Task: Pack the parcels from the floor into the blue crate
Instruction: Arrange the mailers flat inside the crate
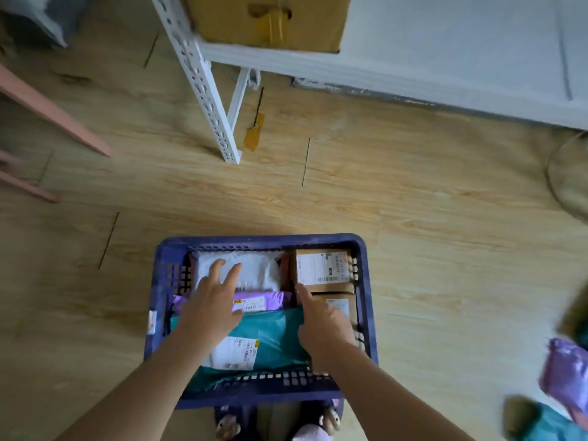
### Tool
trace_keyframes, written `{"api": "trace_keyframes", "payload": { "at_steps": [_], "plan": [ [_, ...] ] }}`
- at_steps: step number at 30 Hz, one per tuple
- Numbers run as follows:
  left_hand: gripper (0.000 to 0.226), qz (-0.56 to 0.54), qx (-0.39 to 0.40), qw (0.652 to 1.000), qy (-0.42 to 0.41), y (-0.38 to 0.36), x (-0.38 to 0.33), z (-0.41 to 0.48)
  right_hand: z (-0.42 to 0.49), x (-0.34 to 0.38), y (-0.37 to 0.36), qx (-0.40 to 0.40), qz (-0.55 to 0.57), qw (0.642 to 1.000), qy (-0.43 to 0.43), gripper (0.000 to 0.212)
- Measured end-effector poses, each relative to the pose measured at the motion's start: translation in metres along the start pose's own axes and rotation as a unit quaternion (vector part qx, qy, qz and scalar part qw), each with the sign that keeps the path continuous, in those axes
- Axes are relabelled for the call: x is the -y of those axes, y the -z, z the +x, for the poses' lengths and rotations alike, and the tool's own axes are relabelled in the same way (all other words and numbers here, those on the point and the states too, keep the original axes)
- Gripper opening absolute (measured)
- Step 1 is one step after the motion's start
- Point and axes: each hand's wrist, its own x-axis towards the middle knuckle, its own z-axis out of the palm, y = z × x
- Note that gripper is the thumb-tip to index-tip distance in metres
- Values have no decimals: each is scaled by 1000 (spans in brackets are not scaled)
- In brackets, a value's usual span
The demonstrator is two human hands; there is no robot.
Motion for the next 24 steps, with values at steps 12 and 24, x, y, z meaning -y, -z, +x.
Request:
{"api": "trace_keyframes", "payload": {
  "at_steps": [12,24],
  "plan": [
    [45,54,-74,970,-224,215,-116,-151,-234,13,134,-170,90,981,-3,66],
    [44,170,-130,891,-400,323,-196,-306,-444,6,160,-347,136,927,-33,67]
  ]
}}
